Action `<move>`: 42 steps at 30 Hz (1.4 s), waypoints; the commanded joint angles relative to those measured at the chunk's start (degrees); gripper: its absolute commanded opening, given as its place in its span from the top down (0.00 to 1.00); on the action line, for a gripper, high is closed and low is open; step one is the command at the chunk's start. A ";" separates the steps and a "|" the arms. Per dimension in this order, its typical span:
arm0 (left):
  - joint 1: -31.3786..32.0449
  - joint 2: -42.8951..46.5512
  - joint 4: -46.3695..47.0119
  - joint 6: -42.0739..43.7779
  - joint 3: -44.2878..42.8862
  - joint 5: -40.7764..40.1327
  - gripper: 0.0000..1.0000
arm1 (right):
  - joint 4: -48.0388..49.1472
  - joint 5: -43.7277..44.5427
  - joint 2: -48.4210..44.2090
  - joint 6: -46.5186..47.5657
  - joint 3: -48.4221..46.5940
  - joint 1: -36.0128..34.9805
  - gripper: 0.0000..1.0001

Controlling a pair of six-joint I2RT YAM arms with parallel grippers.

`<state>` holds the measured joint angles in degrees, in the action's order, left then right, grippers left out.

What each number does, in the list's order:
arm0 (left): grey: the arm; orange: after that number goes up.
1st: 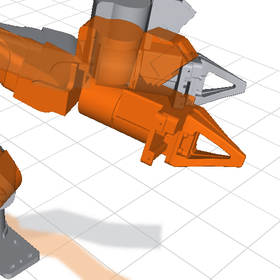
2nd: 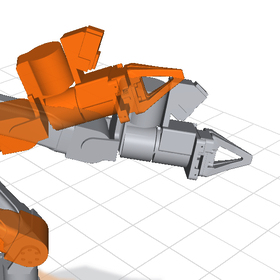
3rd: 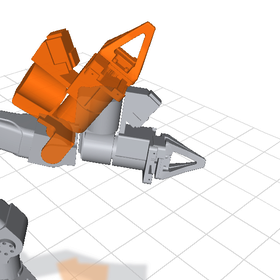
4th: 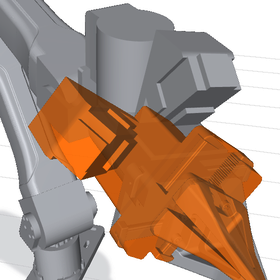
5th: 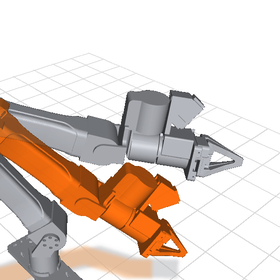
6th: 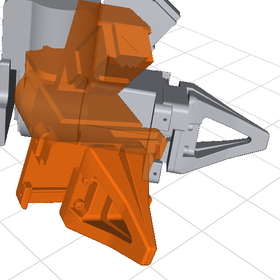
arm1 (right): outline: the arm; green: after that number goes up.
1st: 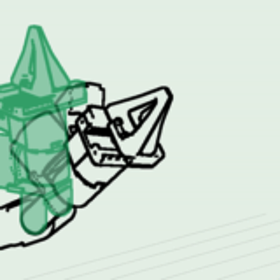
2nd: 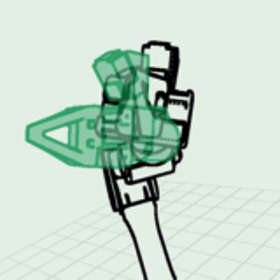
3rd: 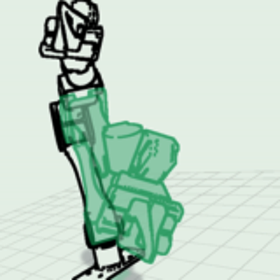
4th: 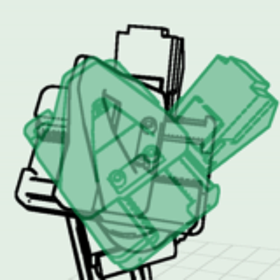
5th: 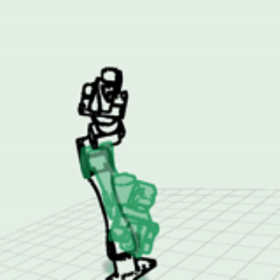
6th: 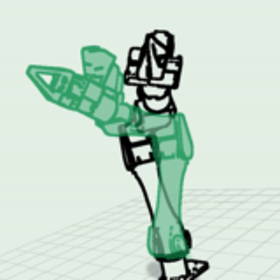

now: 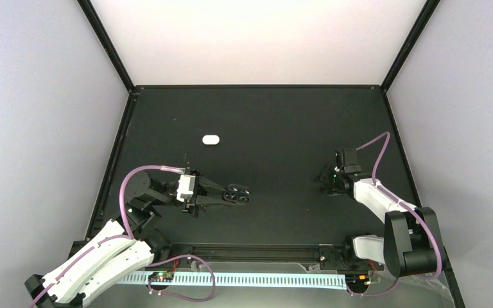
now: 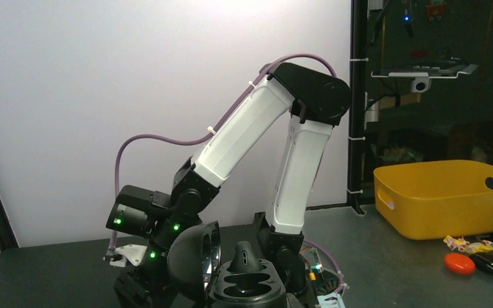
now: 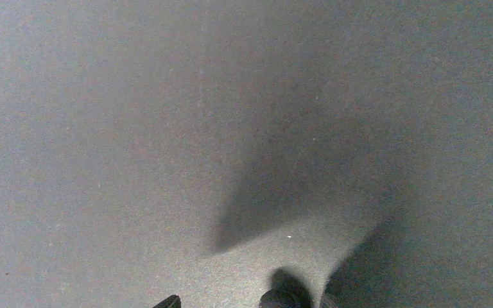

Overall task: Insert the wireless bluetooth earbuds into the charging case
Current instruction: Pick up the earbud from the center of the board.

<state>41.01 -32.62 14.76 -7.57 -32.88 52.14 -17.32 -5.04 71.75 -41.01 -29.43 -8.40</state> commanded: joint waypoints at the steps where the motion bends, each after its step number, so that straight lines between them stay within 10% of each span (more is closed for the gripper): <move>1: 0.47 0.11 0.70 0.55 -2.41 0.24 0.98 | 0.55 -3.38 -0.34 -1.82 2.32 -0.79 0.44; 22: 0.73 -0.22 0.71 0.67 -2.36 0.36 0.99 | 1.04 -6.00 1.82 -5.51 -2.75 -12.39 0.44; 42: 0.96 0.03 0.18 1.35 -2.32 -0.08 0.98 | 2.00 1.07 12.79 3.14 -11.36 -5.66 0.42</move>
<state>41.56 -32.62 14.76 -7.49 -32.88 52.12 -17.85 -3.22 82.52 -38.44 -39.83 -14.20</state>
